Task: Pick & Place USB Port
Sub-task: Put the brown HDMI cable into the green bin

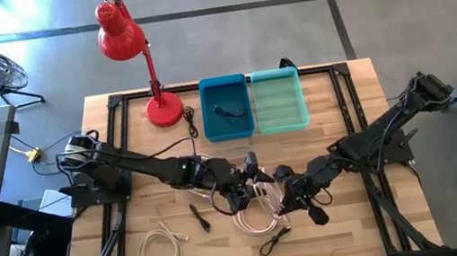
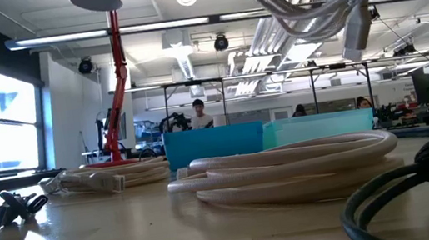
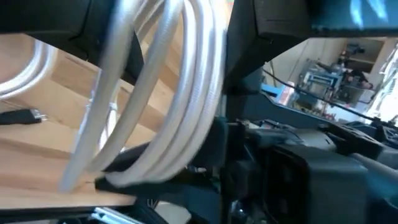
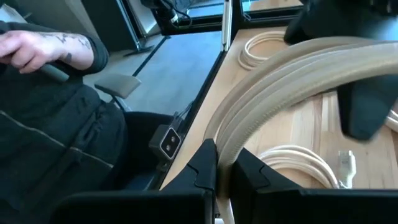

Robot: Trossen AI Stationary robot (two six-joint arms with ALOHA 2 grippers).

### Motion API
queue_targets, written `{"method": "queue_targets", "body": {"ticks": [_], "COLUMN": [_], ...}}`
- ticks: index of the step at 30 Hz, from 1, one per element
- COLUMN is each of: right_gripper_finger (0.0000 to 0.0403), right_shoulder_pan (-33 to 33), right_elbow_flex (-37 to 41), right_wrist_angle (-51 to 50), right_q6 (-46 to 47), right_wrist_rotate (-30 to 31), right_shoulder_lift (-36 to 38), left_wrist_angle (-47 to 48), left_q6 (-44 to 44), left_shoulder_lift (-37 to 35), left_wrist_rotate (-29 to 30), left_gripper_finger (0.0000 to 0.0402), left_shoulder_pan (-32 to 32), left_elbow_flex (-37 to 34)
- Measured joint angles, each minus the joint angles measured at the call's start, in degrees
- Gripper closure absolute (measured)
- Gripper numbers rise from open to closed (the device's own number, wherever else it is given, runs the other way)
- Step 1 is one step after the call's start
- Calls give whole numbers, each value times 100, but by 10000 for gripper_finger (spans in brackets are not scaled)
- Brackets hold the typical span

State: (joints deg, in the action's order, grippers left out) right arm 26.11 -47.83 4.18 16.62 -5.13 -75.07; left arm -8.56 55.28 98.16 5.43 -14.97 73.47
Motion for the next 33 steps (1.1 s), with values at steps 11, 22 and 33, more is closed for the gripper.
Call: {"method": "queue_targets", "body": {"ticks": [11,22,33], "right_gripper_finger": [360,264,254], "right_shoulder_pan": [2,52,91], "right_elbow_flex": [0,-11,-1], "right_wrist_angle": [-33,-274,-1105], "right_q6": [-37,313,1160], "right_wrist_rotate": [343,1097,800], "right_shoulder_lift": [-2,50,304], "left_wrist_angle": [-140,242,1182], "left_q6": [131,180,893], "left_shoulder_lift": [119,82,-260], "left_wrist_rotate": [633,2336,5478], "left_gripper_finger": [375,375,377], "left_shoulder_pan": [-3,-207,-401], "left_elbow_flex": [-9,-20,-18]}}
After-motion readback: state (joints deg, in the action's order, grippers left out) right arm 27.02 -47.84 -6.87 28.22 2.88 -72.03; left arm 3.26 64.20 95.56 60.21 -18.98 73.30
